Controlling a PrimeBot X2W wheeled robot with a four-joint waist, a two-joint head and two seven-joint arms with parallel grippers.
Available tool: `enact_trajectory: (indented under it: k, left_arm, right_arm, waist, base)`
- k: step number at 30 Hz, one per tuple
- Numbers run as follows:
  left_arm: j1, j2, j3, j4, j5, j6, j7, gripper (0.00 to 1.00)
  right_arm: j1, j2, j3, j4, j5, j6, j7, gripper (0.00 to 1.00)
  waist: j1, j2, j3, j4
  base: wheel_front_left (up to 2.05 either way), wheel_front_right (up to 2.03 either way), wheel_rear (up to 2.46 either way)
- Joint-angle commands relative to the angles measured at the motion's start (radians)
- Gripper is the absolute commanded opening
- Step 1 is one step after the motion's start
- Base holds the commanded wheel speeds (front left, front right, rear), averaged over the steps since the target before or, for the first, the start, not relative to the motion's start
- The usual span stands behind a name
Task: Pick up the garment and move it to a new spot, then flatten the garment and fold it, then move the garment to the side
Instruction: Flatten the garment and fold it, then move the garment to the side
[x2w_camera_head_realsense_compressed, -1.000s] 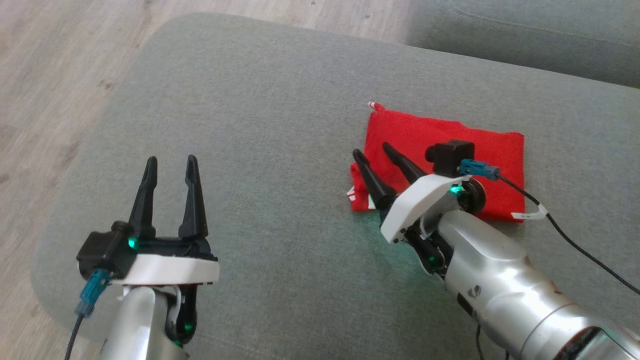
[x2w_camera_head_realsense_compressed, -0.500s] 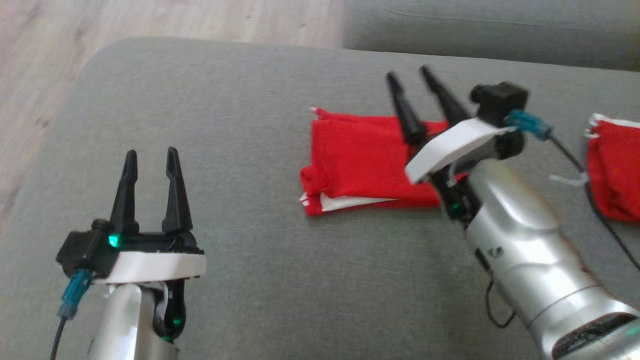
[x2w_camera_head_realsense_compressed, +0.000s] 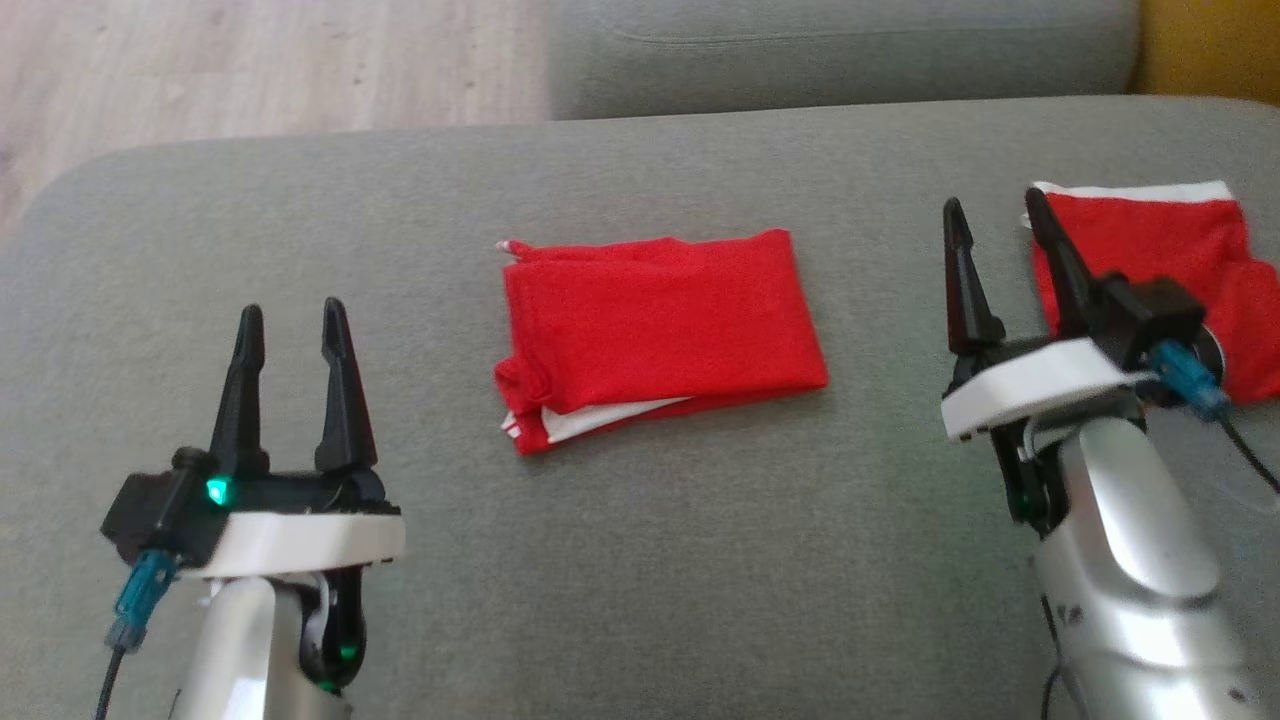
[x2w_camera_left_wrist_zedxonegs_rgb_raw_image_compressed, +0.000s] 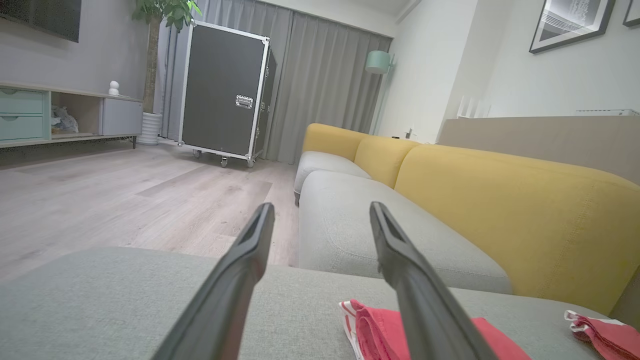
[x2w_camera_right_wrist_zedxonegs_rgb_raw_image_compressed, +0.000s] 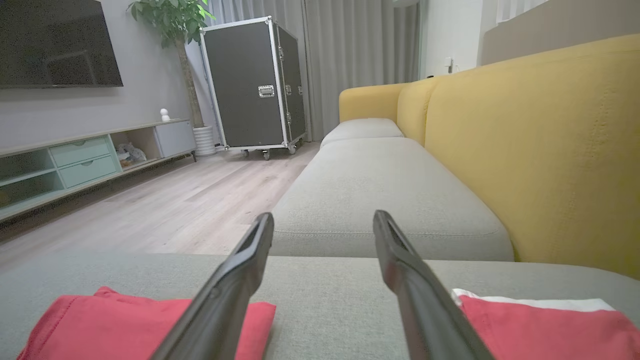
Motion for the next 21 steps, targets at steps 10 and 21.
enact_trajectory:
  k: [10,21]
  left_arm:
    - [0.034,0.008,0.075,-0.048,0.006,0.002,-0.005,1.0]
    - [0.034,0.008,0.062,-0.052,-0.008,0.002,-0.005,1.0]
  right_arm:
    - [0.128,0.017,0.021,-0.166,-0.002,-0.001,-0.006,1.0]
    - [0.138,0.017,0.018,-0.169,-0.006,-0.001,-0.006,1.0]
  waist:
    - [0.0001,0.0,0.007,-0.073]
    - [0.0001,0.0,0.011,-0.062]
  base:
    - [0.0,0.0,0.0]
    - [0.0,0.0,0.0]
